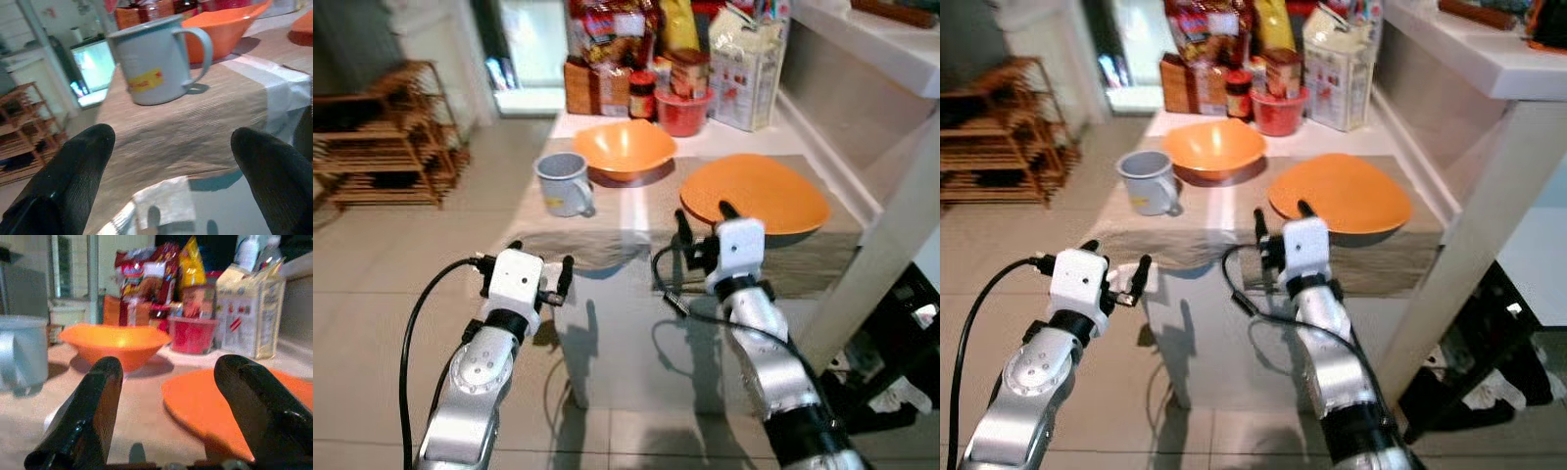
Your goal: Setting the table
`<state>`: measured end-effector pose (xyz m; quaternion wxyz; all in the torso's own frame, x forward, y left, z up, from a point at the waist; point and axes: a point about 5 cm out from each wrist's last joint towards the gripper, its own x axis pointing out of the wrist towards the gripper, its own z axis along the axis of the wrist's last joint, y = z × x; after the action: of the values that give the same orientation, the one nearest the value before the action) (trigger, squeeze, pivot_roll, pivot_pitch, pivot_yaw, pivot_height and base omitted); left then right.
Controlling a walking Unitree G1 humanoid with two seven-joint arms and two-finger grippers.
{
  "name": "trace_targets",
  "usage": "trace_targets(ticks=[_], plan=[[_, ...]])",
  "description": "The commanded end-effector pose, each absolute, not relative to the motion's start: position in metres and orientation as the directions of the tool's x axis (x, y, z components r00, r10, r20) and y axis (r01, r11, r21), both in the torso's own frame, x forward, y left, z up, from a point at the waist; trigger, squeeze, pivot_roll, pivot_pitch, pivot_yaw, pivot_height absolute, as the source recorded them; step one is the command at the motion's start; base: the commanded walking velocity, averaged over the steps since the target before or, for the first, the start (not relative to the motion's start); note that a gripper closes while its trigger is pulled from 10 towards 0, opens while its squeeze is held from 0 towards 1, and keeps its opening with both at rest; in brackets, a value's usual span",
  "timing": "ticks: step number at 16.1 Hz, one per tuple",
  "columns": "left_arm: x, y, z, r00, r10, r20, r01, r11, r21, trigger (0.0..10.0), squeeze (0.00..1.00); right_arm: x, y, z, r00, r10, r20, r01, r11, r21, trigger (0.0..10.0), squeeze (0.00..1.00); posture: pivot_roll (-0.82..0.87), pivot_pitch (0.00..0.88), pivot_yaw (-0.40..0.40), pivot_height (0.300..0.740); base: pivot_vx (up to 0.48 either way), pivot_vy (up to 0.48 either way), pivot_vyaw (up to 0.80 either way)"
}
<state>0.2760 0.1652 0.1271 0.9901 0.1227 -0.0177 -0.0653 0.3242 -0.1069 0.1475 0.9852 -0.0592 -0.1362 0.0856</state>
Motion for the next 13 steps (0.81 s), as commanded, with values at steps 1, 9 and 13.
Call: trace_targets(ticks=[1, 9, 13], plan=[[0.280, 0.166, 0.132, 0.991, -0.130, 0.027, 0.120, 0.963, 0.242, 10.0, 0.00, 0.327, -0.109, 0.155, 0.948, 0.173, 0.268, -0.145, 0.982, -0.121, 10.0, 0.00, -0.02, 0.000, 0.052, 0.740, 0.000, 0.000, 0.00], [0.249, 0.184, 0.134, 0.997, -0.077, -0.003, 0.075, 0.952, 0.296, 10.0, 0.00, 0.381, -0.037, 0.195, 0.915, 0.364, 0.178, -0.377, 0.925, 0.048, 10.0, 0.00, 0.19, 0.000, 0.009, 0.740, 0.000, 0.000, 0.00], [0.229, 0.199, 0.138, 1.000, -0.009, -0.015, 0.013, 0.948, 0.318, 10.0, 0.00, 0.387, -0.017, 0.216, 0.901, 0.389, 0.192, -0.404, 0.914, 0.044, 10.0, 0.00, 0.26, 0.000, -0.021, 0.740, 0.000, 0.000, 0.00]])
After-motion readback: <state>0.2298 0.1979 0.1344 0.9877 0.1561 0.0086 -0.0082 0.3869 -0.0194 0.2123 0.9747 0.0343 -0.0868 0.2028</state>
